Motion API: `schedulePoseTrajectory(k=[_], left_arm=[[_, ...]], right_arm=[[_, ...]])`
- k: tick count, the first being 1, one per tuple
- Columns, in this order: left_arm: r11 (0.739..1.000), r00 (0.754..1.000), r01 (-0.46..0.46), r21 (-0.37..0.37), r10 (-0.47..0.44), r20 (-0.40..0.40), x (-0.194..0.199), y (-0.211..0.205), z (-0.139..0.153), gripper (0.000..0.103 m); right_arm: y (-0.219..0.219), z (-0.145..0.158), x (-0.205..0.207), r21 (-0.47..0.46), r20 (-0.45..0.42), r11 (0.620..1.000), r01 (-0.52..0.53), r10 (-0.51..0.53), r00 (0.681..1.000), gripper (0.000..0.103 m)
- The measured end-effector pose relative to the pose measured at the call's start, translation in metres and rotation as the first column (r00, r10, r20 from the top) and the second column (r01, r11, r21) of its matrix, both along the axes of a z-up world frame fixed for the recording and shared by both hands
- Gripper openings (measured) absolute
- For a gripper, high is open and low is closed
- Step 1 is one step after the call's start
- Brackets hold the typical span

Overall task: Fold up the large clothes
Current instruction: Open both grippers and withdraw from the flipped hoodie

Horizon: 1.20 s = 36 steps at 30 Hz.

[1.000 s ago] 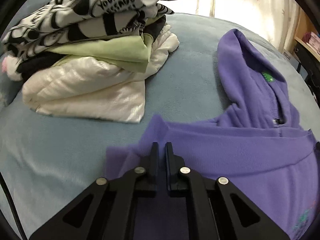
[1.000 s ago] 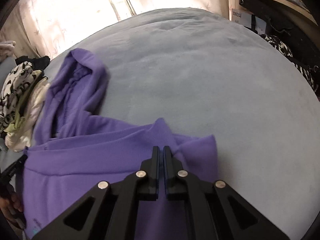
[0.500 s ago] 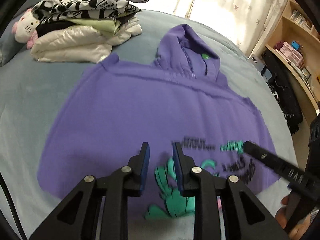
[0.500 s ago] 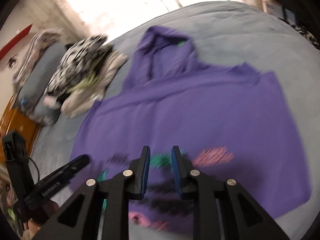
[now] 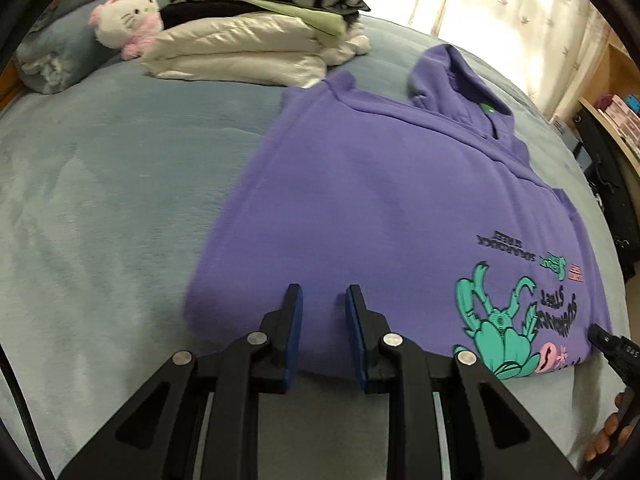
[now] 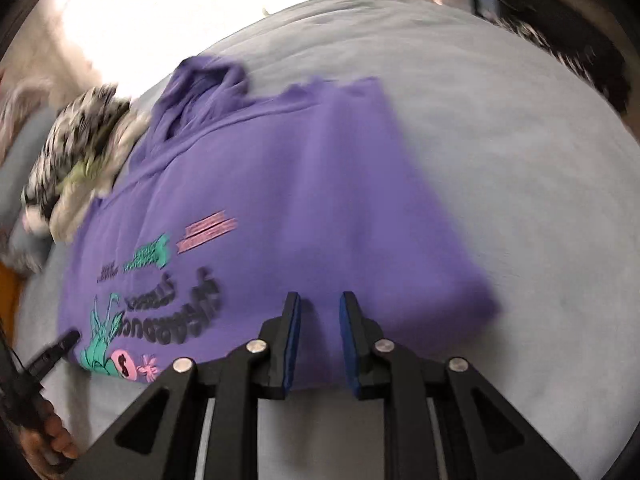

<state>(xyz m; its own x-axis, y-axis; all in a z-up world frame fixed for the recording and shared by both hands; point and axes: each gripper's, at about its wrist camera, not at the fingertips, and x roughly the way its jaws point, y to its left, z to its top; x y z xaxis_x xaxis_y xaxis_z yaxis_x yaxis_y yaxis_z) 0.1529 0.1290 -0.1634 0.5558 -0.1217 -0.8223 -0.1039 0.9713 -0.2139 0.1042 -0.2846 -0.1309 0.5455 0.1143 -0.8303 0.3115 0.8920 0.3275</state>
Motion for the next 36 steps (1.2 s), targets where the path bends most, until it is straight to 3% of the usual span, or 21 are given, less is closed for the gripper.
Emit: schedulePoseTrajectory(k=[1,3,8,19,24,28,33,36], left_arm=[[1.000,1.000,-0.008,-0.001,0.008,-0.001,0.000,0.002,0.000,0.021],[1.000,1.000,-0.017,0.001,0.017,-0.005,0.002,0.002,0.001,0.021],[0.999,1.000,-0.030,0.027,0.030,-0.007,0.002,-0.003,0.003,0.021],[0.998,0.998,-0.054,0.019,0.054,-0.009,-0.013,-0.003,0.022,0.025],[0.997,0.998,-0.055,0.054,0.054,0.035,-0.028,-0.002,0.038,0.050],[0.993,0.997,-0.047,0.106,0.039,0.071,-0.038,-0.002,0.050,0.056],[0.982,0.995,-0.038,0.187,0.019,0.101,-0.047,-0.004,0.065,0.075],[0.977,0.993,-0.035,0.209,0.010,0.119,-0.050,-0.003,0.070,0.076]], right_arm=[[-0.005,0.000,-0.003,0.017,-0.001,1.000,0.011,-0.011,1.000,0.005],[-0.004,0.001,-0.005,-0.075,-0.038,0.996,0.051,-0.054,0.998,0.006],[0.010,0.003,-0.008,-0.147,-0.050,0.988,0.037,-0.044,0.998,0.009],[0.025,0.017,-0.022,-0.178,-0.062,0.984,0.014,-0.025,0.998,0.009],[0.039,0.026,-0.032,-0.175,-0.055,0.984,-0.014,0.005,0.998,0.009],[0.051,0.036,-0.036,-0.181,-0.042,0.983,-0.038,0.031,0.999,0.009],[0.066,0.047,-0.034,-0.182,-0.020,0.981,-0.064,0.062,0.998,0.009],[0.075,0.048,-0.030,-0.174,-0.023,0.981,-0.088,0.085,0.996,0.009]])
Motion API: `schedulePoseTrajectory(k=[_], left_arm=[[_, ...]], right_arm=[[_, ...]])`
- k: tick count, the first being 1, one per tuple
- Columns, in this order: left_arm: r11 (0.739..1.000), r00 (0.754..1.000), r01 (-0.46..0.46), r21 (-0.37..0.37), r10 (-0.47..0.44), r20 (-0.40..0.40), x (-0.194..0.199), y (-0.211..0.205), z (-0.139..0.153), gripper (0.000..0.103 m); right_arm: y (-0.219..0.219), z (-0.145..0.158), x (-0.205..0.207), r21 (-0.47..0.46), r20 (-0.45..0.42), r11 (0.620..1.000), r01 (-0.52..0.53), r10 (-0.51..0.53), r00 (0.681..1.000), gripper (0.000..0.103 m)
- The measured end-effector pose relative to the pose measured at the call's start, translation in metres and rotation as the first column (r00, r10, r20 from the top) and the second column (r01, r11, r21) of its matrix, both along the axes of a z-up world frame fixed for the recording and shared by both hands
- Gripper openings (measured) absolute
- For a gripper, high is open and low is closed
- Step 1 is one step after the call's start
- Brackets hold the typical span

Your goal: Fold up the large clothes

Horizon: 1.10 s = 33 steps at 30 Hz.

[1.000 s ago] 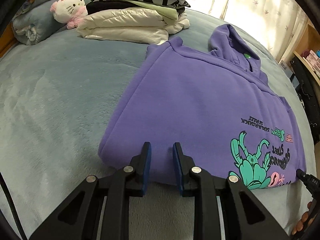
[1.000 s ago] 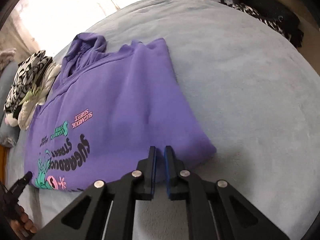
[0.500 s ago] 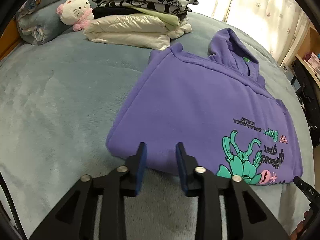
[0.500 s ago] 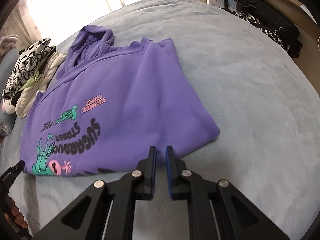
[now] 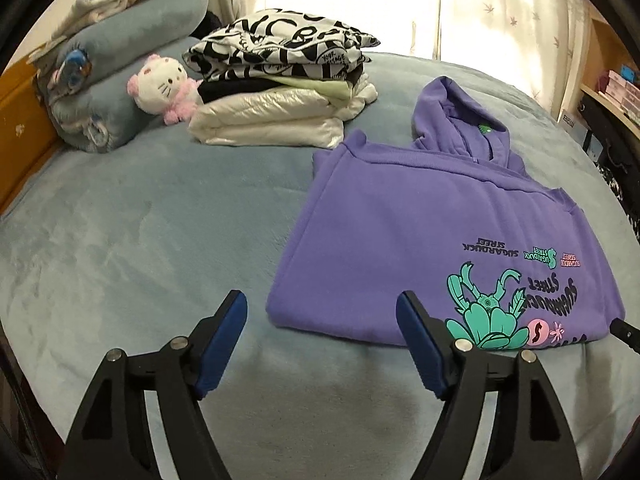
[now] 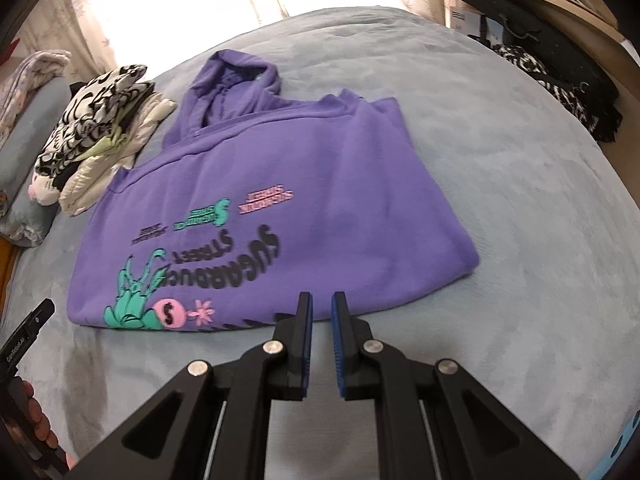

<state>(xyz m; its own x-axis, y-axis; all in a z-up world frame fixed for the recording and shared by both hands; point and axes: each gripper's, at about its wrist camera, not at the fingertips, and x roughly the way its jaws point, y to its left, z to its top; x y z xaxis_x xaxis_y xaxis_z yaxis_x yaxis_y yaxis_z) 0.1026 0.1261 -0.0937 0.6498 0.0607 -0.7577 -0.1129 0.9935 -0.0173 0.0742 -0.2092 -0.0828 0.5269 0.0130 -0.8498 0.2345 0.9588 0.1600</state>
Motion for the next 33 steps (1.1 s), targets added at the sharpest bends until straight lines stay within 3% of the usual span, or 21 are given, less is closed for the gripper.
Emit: schedulePoseTrajectory(k=[6,14,17,20,26,29,33], left_arm=[[1.000,0.999,0.007,0.004,-0.007,-0.036,0.010,0.000,-0.003,0.076],[0.992,0.998,0.033,0.119,-0.026,-0.056,0.047,-0.003,-0.002,0.077],[0.988,0.995,0.073,0.138,-0.063,-0.074,0.069,-0.007,0.000,0.078],[0.982,0.990,0.118,0.146,-0.105,-0.097,0.092,-0.015,0.000,0.079],[0.961,0.960,0.256,0.104,-0.239,-0.148,0.155,-0.040,0.015,0.079],[0.943,0.933,0.330,0.049,-0.318,-0.170,0.196,-0.056,0.024,0.080],[0.925,0.914,0.376,0.045,-0.363,-0.178,0.257,-0.085,0.024,0.080]], right_arm=[[0.021,-0.009,0.012,0.020,-0.027,0.998,-0.062,0.063,0.998,0.009],[0.029,-0.019,0.040,0.038,-0.056,0.993,-0.109,0.111,0.992,0.012],[0.031,-0.021,0.055,0.035,-0.069,0.990,-0.135,0.138,0.988,0.017],[0.028,-0.019,0.070,0.050,-0.070,0.985,-0.165,0.168,0.983,0.029],[0.009,-0.001,0.118,0.096,-0.064,0.973,-0.207,0.214,0.975,0.031],[-0.006,0.014,0.153,0.116,-0.045,0.971,-0.208,0.214,0.976,0.031],[-0.029,0.027,0.209,0.149,-0.012,0.971,-0.185,0.189,0.982,0.032]])
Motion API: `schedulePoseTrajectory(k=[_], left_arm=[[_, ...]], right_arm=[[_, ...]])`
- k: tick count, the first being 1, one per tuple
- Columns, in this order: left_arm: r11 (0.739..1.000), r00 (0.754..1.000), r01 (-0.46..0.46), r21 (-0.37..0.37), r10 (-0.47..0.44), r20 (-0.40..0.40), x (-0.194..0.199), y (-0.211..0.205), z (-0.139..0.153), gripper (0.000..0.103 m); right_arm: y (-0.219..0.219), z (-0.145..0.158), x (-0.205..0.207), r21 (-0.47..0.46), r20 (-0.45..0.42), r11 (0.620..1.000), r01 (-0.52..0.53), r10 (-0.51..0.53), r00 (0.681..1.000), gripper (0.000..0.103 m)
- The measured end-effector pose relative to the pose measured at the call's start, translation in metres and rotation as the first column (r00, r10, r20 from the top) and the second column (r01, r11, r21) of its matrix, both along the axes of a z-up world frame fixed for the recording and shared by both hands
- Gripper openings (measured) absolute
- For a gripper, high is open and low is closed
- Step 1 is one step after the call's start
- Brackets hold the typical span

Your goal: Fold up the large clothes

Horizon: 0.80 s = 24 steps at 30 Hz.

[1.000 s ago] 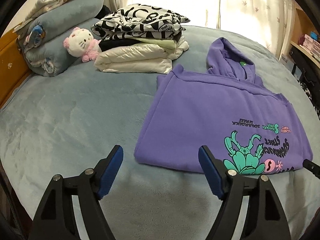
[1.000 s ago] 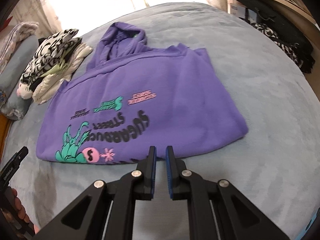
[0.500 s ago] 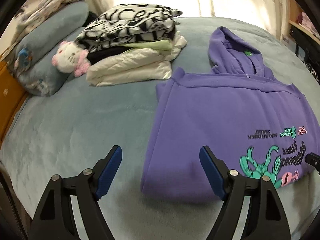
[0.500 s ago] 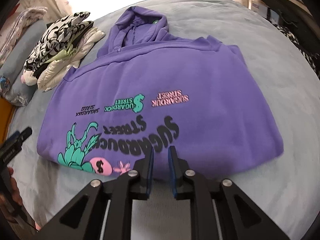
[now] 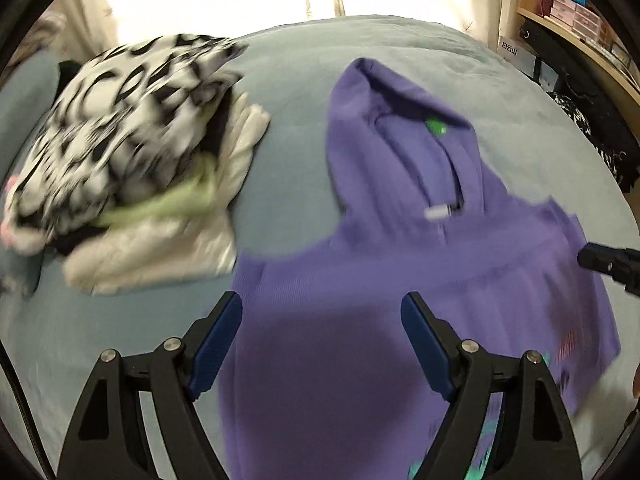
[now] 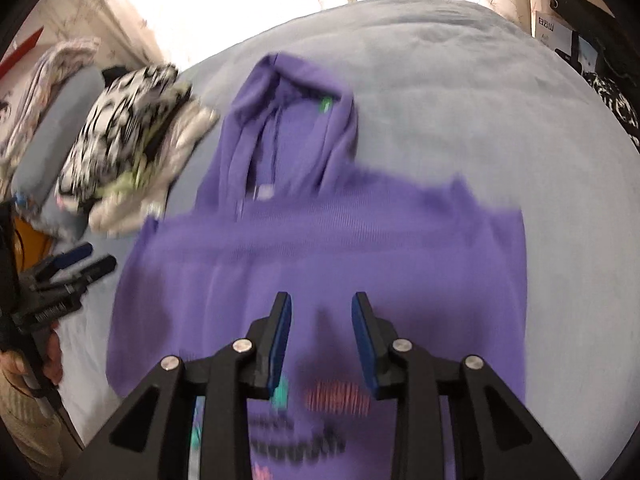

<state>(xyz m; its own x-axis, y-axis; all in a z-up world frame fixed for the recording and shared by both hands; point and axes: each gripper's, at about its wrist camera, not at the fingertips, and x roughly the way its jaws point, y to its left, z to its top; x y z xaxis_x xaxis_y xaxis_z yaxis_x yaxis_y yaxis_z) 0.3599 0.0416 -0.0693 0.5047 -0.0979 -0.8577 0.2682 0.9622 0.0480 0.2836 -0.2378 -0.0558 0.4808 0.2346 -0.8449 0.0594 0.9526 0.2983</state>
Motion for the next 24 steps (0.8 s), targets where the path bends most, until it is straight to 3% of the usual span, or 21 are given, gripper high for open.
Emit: schedulePoseTrajectory(k=[5,12,18,24], left_arm=[[0.999,0.999,-0.001,-0.046,-0.001,-0.032,0.067,-0.025,-0.014,0.080],[0.997,0.998,-0.062,-0.038,0.061,-0.029,0.150,-0.043,-0.042,0.080],[0.986,0.989,-0.133,-0.105,0.124,-0.083,0.191,-0.038,-0.067,0.080],[0.982,0.982,-0.154,-0.112,0.140,-0.129,0.212,-0.037,-0.095,0.078]], right_arm=[[-0.021,-0.003,0.078,0.014,0.010,1.000,0.026,-0.026,1.000,0.033],[-0.030,-0.018,0.164,0.008,0.024,0.999,0.045,-0.045,0.999,0.033],[-0.021,-0.034,0.214,-0.053,-0.001,0.998,0.021,-0.021,1.000,0.033],[-0.016,-0.057,0.240,-0.086,-0.037,0.996,0.016,-0.019,0.999,0.033]])
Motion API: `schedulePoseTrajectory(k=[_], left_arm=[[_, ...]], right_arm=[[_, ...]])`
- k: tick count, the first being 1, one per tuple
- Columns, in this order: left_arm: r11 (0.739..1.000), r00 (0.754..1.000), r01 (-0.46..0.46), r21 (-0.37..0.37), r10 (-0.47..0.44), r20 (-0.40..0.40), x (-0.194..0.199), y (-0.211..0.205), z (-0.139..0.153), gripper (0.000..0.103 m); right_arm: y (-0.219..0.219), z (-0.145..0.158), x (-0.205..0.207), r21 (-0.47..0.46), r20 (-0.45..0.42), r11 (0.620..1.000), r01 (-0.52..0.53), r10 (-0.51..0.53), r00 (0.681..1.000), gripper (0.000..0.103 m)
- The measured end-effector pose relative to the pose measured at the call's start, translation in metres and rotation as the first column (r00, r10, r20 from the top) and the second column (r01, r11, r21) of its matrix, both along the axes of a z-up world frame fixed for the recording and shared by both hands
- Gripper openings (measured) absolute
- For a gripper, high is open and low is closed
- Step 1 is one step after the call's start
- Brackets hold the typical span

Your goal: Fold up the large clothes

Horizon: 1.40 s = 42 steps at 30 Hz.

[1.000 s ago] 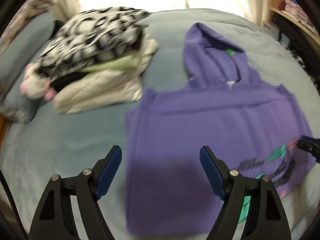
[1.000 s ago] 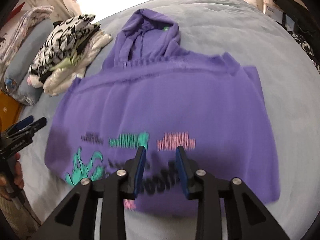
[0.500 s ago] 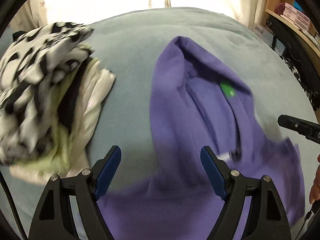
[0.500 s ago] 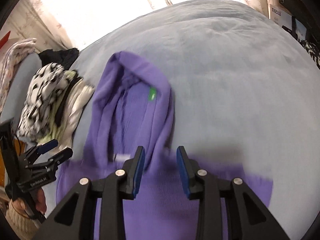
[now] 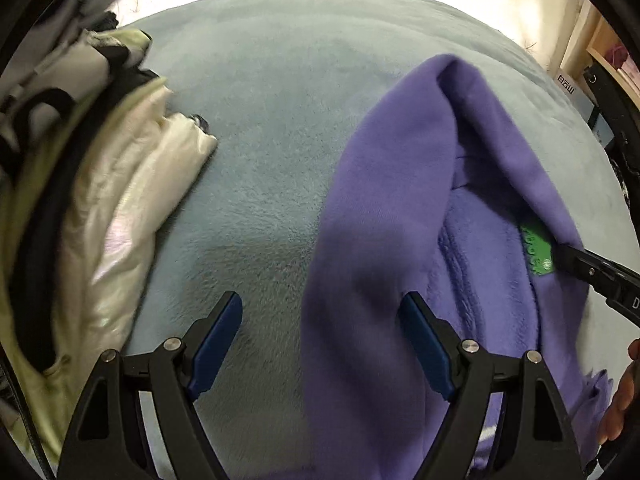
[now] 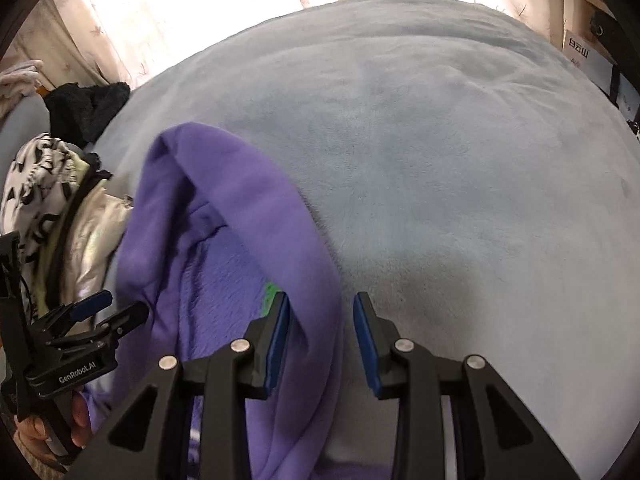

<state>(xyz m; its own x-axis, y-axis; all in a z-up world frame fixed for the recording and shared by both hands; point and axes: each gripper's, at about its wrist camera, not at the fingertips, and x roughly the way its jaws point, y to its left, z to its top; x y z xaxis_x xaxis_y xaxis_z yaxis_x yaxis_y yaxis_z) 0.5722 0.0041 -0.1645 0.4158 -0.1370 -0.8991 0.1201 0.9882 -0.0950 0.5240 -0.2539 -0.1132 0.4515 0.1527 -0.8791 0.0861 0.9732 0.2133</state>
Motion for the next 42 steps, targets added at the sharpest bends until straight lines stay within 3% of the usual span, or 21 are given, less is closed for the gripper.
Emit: schedulePoseTrajectory(k=[1,3,4,6,10,16,21,24,28,33,38,40,42], left_arm=[[1.000,1.000,-0.002,-0.016,0.002,-0.001,0.001,0.001,-0.003,0.073],[0.997,1.000,0.013,-0.082,-0.014,-0.009,0.005,0.003,-0.007,0.011],[0.991,1.000,0.017,-0.135,-0.020,-0.023,0.004,0.004,-0.007,0.009],[0.994,1.000,0.004,-0.106,-0.002,0.013,0.000,0.004,0.000,0.006],[0.998,0.996,0.025,-0.052,-0.021,0.084,-0.020,0.006,0.027,0.004],[0.993,0.990,0.034,-0.109,-0.019,0.139,-0.071,0.044,0.080,0.004],[0.987,0.984,0.078,-0.141,-0.053,0.170,-0.145,0.073,0.111,0.004],[0.984,0.983,0.106,-0.142,-0.083,0.164,-0.185,0.080,0.109,0.005],[0.981,0.987,0.124,-0.147,-0.107,0.118,-0.240,0.096,0.088,0.006],[0.988,0.994,0.103,-0.112,-0.099,0.045,-0.291,0.122,0.052,0.006],[0.988,0.994,0.111,-0.104,-0.110,0.019,-0.325,0.140,0.048,0.006],[0.986,0.993,0.117,-0.118,-0.115,0.025,-0.346,0.140,0.059,0.010],[0.979,0.991,0.134,-0.156,-0.132,0.023,-0.360,0.141,0.068,0.028]], right_arm=[[-0.001,-0.003,0.002,0.012,0.009,1.000,0.002,-0.003,1.000,0.033],[-0.002,-0.005,0.001,0.028,0.040,1.000,0.009,-0.011,0.999,0.033],[-0.002,-0.003,-0.001,0.022,0.057,1.000,0.015,-0.016,0.998,0.026],[-0.002,0.003,-0.007,-0.015,0.090,1.000,0.009,-0.008,0.996,0.006],[-0.017,0.029,-0.031,0.020,0.156,0.999,0.028,-0.031,0.987,0.005],[-0.032,0.084,-0.096,0.093,0.263,0.996,-0.007,-0.018,0.965,0.005],[-0.013,0.121,-0.170,0.063,0.340,0.994,-0.091,0.064,0.938,0.005],[0.000,0.125,-0.215,0.010,0.356,0.992,-0.122,0.110,0.928,0.006],[0.006,0.106,-0.263,-0.016,0.308,0.991,-0.133,0.132,0.942,0.007],[0.002,0.057,-0.308,-0.033,0.106,0.994,-0.102,0.105,0.989,0.012],[-0.010,0.043,-0.348,0.003,0.039,0.999,-0.045,0.045,0.998,0.012],[-0.010,0.044,-0.362,0.033,0.029,0.999,-0.033,0.032,0.999,0.017],[-0.006,0.049,-0.375,0.064,0.033,0.997,-0.032,0.030,0.999,0.028]])
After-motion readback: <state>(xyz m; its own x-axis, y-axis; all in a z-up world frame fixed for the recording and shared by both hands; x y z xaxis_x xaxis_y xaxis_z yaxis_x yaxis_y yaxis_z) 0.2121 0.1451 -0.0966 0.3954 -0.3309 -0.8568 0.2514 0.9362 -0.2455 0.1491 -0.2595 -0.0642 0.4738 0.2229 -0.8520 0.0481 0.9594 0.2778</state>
